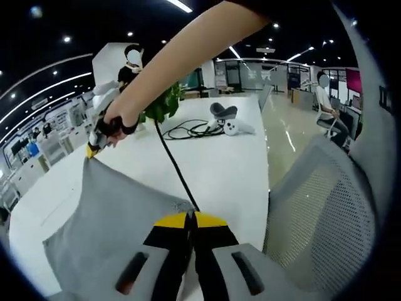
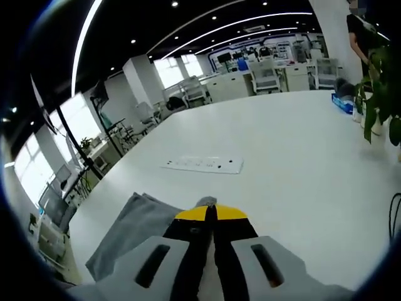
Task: Fold the towel on the table until its edges align and the towel forms a compact rectangular stack.
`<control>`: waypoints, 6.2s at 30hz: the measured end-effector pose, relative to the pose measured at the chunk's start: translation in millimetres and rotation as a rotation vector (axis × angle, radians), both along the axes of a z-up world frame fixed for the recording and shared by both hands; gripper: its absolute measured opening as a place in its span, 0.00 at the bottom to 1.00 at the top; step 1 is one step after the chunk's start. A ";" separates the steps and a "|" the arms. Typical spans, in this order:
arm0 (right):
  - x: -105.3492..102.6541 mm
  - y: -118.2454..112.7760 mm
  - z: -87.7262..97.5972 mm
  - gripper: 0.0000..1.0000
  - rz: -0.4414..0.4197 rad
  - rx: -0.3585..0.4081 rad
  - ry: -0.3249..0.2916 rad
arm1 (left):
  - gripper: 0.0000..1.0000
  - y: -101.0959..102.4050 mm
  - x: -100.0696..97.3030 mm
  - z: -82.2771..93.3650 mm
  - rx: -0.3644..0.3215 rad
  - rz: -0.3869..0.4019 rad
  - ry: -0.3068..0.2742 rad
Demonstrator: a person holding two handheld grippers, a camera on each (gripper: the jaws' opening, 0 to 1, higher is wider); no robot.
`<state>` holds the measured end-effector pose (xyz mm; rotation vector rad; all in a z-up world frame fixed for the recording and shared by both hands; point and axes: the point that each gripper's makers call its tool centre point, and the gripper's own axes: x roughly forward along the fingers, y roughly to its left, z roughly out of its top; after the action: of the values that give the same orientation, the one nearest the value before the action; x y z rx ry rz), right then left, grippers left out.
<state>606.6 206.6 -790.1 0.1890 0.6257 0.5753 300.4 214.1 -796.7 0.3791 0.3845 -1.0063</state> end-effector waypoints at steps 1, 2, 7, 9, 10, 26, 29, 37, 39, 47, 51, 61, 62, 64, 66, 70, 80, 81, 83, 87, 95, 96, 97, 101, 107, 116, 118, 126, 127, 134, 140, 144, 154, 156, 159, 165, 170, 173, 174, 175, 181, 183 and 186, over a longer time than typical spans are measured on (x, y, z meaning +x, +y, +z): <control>-0.5 0.7 1.4 0.00 0.000 -0.001 -0.001 | 0.02 2.5 -0.2 1.0 -0.010 0.011 0.005; -1.4 2.2 3.8 0.00 0.000 0.000 -0.002 | 0.02 4.2 -0.5 1.5 -0.014 0.018 0.007; -4.1 9.4 11.9 0.00 0.003 -0.006 -0.012 | 0.02 11.6 -3.3 4.6 -0.019 0.039 -0.005; -5.1 12.8 13.6 0.00 0.009 -0.015 -0.016 | 0.02 14.5 -4.2 5.0 -0.015 0.043 -0.008; -5.2 14.6 14.9 0.00 0.010 -0.016 -0.017 | 0.02 16.3 -4.5 7.0 -0.021 0.048 -0.010; -3.4 43.4 29.3 0.00 0.026 -0.017 -0.031 | 0.02 45.1 -7.7 25.1 -0.051 0.112 -0.042; -2.9 50.2 33.1 0.00 0.030 -0.014 -0.035 | 0.02 50.5 -7.5 28.3 -0.058 0.128 -0.044; -1.8 66.3 38.8 0.00 0.030 0.000 -0.037 | 0.02 68.0 -8.0 33.8 -0.071 0.160 -0.044; -2.0 70.3 39.7 0.00 0.031 0.003 -0.036 | 0.02 71.6 -8.8 34.1 -0.067 0.164 -0.046; -3.0 91.5 40.9 0.00 0.033 0.014 -0.034 | 0.02 93.5 -8.4 37.8 -0.102 0.208 -0.024; -2.7 102.4 41.2 0.00 0.037 0.015 -0.033 | 0.02 108.8 -7.1 36.2 -0.121 0.243 -0.002; -2.3 121.0 36.4 0.00 0.025 0.039 -0.018 | 0.02 140.2 -6.7 30.0 -0.144 0.302 0.027; -3.0 123.2 36.6 0.00 0.024 0.041 -0.017 | 0.02 143.0 -6.7 29.9 -0.146 0.308 0.028; -3.9 128.7 36.0 0.00 0.028 0.043 -0.015 | 0.02 149.1 -6.7 28.7 -0.149 0.322 0.033; -4.3 133.9 35.7 0.00 0.030 0.047 -0.013 | 0.02 154.1 -6.5 27.3 -0.153 0.334 0.041; -3.0 142.7 34.6 0.00 0.033 0.052 -0.010 | 0.02 161.8 -6.5 26.2 -0.160 0.356 0.051; -1.7 163.3 27.1 0.00 0.045 0.056 0.003 | 0.02 184.6 -6.8 16.1 -0.192 0.403 0.093; -1.5 165.2 26.4 0.00 0.045 0.057 0.006 | 0.02 187.4 -7.0 14.8 -0.190 0.408 0.095; -1.4 169.1 25.1 0.00 0.050 0.057 0.009 | 0.02 191.4 -7.5 12.6 -0.190 0.414 0.103; -1.7 177.4 22.8 0.00 0.057 0.057 0.011 | 0.02 198.0 -7.9 10.5 -0.196 0.423 0.112; -3.3 197.4 14.4 0.00 0.084 0.044 0.023 | 0.02 207.4 -10.7 4.5 -0.203 0.445 0.132; -3.4 199.5 13.9 0.00 0.087 0.043 0.024 | 0.02 208.3 -10.9 4.1 -0.204 0.448 0.133; -3.5 201.3 13.6 0.00 0.090 0.042 0.025 | 0.02 210.0 -11.1 3.6 -0.206 0.453 0.135; -3.5 209.5 12.2 0.00 0.102 0.036 0.026 | 0.02 216.1 -11.5 2.3 -0.219 0.470 0.143; -5.4 221.7 6.2 0.00 0.118 0.029 0.031 | 0.02 223.0 -12.4 -2.1 -0.214 0.482 0.153; -8.0 237.4 -9.9 0.00 0.150 -0.005 0.047 | 0.02 236.9 -13.8 -16.5 -0.214 0.526 0.194; -7.8 240.3 -14.4 0.00 0.151 -0.005 0.054 | 0.02 239.3 -13.4 -19.0 -0.214 0.534 0.202; -6.2 248.2 -39.5 0.00 0.165 -0.045 0.076 | 0.02 247.5 -13.4 -39.3 -0.210 0.572 0.270; -6.3 248.7 -43.7 0.00 0.165 -0.053 0.080 | 0.02 248.2 -13.4 -41.2 -0.210 0.576 0.276; -4.3 257.7 -63.3 0.00 0.168 -0.065 0.102 | 0.03 254.2 -12.8 -56.2 -0.220 0.603 0.327; -2.8 269.3 -80.0 0.00 0.185 -0.077 0.116 | 0.03 262.5 -12.5 -66.3 -0.240 0.639 0.365; -3.5 277.4 -87.9 0.00 0.200 -0.082 0.118 | 0.03 269.0 -13.4 -74.9 -0.253 0.661 0.395; -4.8 288.7 -97.1 0.00 0.232 -0.096 0.108 | 0.03 275.7 -15.0 -96.6 -0.290 0.711 0.463; -4.8 291.4 -99.4 0.00 0.237 -0.098 0.108 | 0.02 276.3 -15.7 -99.0 -0.297 0.715 0.470; -4.8 294.0 -102.9 0.00 0.238 -0.103 0.108 | 0.02 278.1 -15.7 -102.1 -0.320 0.743 0.496; -3.0 296.1 -106.8 0.00 0.244 -0.113 0.102 | 0.02 283.0 -16.0 -110.2 -0.334 0.776 0.532; -1.1 296.5 -108.4 0.00 0.264 -0.121 0.081 | 0.02 285.2 -15.8 -118.1 -0.342 0.798 0.566; 5.2 295.4 -111.9 0.00 0.277 -0.125 0.068 | 0.02 284.9 -15.7 -119.7 -0.345 0.804 0.577; 7.0 295.0 -112.8 0.00 0.279 -0.125 0.065 | 0.02 284.1 -15.9 -118.5 -0.344 0.804 0.577; 8.9 294.7 -114.1 0.00 0.279 -0.124 0.064 | 0.02 283.5 -16.1 -117.8 -0.343 0.804 0.577; 14.5 294.8 -117.2 0.00 0.275 -0.127 0.053 | 0.02 289.3 -15.6 -117.4 -0.359 0.827 0.576; 14.6 295.3 -117.1 0.00 0.276 -0.129 0.049 | 0.02 291.0 -15.4 -116.6 -0.369 0.834 0.575; 15.8 295.5 -117.5 0.01 0.288 -0.139 0.045 | 0.03 293.0 -15.0 -115.7 -0.386 0.839 0.572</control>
<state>622.4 502.1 -907.6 -0.0204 0.7397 0.8029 285.5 507.1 -912.4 -0.4213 0.7649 -0.3199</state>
